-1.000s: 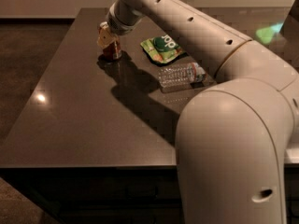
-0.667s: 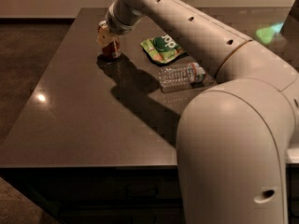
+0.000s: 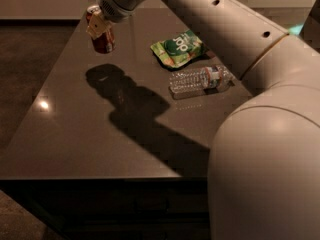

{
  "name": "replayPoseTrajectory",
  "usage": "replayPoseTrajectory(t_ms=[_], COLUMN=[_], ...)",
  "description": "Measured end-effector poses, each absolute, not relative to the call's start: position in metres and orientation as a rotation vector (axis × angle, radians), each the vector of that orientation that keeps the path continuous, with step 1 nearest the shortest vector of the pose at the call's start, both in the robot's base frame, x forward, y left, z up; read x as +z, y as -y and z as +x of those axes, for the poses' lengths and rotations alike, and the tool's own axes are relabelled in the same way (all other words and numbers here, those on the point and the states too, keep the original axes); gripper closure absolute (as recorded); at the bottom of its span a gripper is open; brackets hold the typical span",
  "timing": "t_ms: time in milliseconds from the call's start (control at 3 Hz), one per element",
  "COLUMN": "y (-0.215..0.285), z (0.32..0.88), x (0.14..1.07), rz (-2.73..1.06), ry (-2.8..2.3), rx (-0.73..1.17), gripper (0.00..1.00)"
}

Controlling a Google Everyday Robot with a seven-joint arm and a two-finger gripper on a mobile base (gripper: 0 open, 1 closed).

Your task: Pick coke can

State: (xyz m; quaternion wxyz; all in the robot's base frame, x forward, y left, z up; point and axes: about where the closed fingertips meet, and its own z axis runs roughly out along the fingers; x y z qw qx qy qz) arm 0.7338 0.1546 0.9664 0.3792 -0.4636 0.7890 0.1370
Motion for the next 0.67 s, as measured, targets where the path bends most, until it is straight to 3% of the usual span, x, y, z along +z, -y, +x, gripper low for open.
replayPoseTrajectory(t_ms=[667], y=[-0.1622], z=[0.7241], x=[0.9842], rz=[-1.224], ry=[-1.978], rx=[0.356], gripper=[1.0])
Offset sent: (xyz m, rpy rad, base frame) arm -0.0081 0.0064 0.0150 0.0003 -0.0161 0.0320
